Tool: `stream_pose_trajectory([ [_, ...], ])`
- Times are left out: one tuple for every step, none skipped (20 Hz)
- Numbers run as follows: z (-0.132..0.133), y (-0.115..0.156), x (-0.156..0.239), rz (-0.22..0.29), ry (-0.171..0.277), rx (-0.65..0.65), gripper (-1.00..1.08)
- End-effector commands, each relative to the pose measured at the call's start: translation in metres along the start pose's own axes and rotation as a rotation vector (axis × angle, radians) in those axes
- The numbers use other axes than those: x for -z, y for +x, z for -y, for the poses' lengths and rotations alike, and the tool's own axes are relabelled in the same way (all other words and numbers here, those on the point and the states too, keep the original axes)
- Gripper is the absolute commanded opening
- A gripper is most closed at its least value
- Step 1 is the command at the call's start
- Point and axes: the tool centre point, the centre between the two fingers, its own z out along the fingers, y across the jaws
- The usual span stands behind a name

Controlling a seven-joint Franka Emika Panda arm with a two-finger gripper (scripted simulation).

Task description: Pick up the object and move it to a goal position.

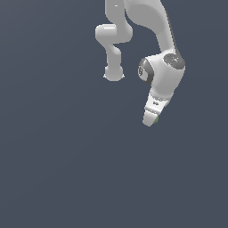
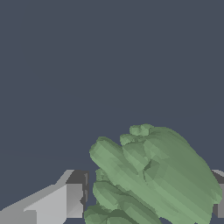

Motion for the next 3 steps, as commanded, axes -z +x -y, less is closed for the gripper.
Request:
stream_pose_trajectory([
  [0.0013, 0.0054, 0.0019, 0.001, 0.0, -0.002, -1.0],
  [0.0015, 0.0062, 0.0021, 0.001, 0.0, -0.002, -1.0],
  [0.0015, 0.0065, 0.0022, 0.001, 0.0, -0.002, -1.0],
])
